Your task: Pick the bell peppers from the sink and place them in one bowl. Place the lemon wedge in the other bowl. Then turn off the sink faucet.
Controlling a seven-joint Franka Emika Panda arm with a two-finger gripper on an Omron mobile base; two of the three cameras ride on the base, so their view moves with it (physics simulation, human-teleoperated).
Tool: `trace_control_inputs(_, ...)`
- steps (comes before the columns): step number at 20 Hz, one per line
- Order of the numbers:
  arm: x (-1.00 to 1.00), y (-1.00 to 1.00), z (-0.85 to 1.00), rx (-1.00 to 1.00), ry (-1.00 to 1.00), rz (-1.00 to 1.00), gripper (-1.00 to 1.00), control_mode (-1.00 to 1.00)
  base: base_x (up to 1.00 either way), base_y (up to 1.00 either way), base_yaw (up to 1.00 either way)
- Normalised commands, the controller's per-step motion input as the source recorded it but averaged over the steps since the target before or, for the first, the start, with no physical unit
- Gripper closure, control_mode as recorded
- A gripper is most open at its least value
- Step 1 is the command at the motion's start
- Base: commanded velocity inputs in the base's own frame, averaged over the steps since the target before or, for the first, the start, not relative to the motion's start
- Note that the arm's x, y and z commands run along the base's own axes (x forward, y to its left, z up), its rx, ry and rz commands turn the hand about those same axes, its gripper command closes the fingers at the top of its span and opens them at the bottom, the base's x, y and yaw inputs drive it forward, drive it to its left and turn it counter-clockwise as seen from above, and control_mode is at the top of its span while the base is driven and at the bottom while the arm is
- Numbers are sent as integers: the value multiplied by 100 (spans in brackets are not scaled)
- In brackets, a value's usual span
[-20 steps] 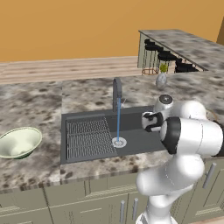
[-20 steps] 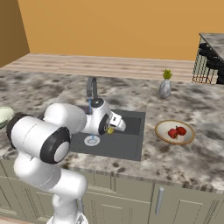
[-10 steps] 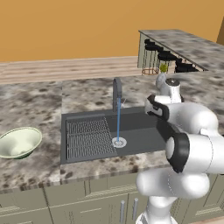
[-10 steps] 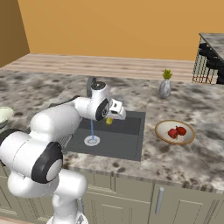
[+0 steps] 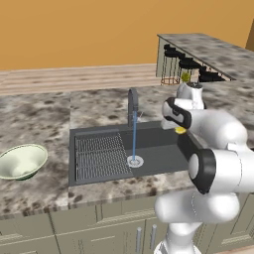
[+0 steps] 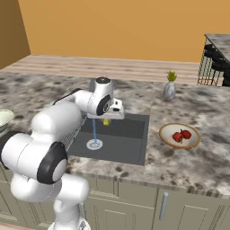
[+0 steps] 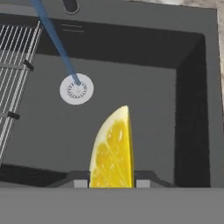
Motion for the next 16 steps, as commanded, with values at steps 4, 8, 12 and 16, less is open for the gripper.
trace_control_inputs(4,-15,63,-28,7,-4,25,100,-100,0,0,0)
trace_control_inputs(8,-11,67,-2,4,-2,20,100,-100,0,0,0)
trace_control_inputs(12,-8,65,10,0,2,16,100,-100,0,0,0)
trace_control_inputs(16,-14,75,13,0,6,15,100,-100,0,0,0)
